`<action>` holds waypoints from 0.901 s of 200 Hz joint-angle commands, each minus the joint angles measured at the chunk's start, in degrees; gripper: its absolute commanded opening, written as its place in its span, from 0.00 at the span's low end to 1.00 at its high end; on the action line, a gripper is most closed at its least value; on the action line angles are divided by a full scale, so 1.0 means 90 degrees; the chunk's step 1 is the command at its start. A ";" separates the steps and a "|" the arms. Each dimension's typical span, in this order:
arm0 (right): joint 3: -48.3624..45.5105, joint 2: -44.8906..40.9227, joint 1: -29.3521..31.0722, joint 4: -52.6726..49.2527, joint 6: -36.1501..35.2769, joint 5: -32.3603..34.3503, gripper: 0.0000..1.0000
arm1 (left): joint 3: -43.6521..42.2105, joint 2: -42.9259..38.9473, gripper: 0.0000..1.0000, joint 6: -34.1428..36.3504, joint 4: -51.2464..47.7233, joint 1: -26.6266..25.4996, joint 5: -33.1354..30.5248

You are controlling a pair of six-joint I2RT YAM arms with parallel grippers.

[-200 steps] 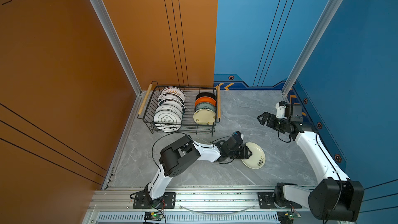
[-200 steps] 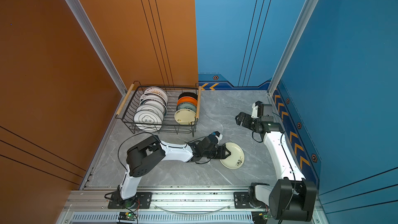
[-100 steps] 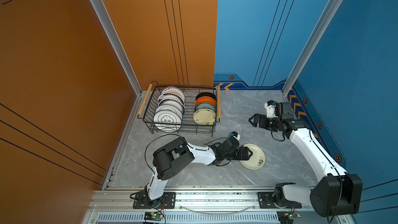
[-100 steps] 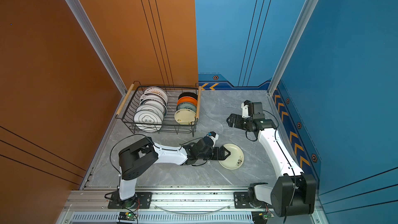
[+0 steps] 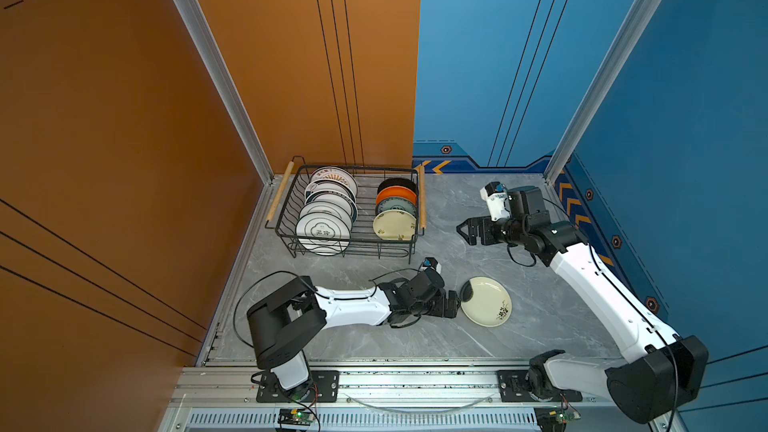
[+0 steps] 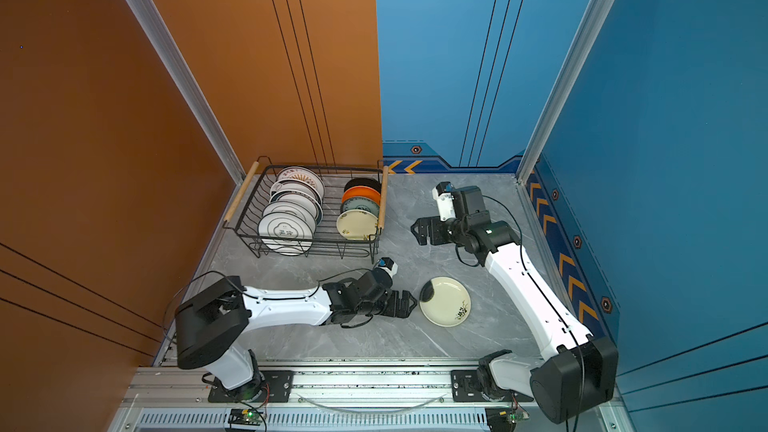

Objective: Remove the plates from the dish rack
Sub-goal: 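Withdraw the left gripper toward the rack while the right reaches to the next cream plate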

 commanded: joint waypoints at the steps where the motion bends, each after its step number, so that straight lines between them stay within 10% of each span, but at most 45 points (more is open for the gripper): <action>1: 0.0708 0.0350 0.0620 -0.0419 -0.1047 0.0586 1.00 | 0.0519 -0.0574 0.98 0.0745 -0.2059 -0.0261 -0.1174; 59: 0.2545 0.1694 0.1836 -0.0452 -0.2863 0.1087 1.00 | 0.0784 -0.2230 0.98 0.0892 -0.4050 0.0045 -0.2360; 132: 0.4491 0.3705 0.2203 -0.0770 -0.3601 0.1096 0.97 | 0.0284 -0.5087 0.98 0.1922 -0.4753 0.2376 -0.1747; 180: 0.5244 0.4738 0.2182 -0.1111 -0.3916 0.1209 0.82 | 0.0225 -0.5320 0.98 0.2237 -0.4911 0.4029 -0.0483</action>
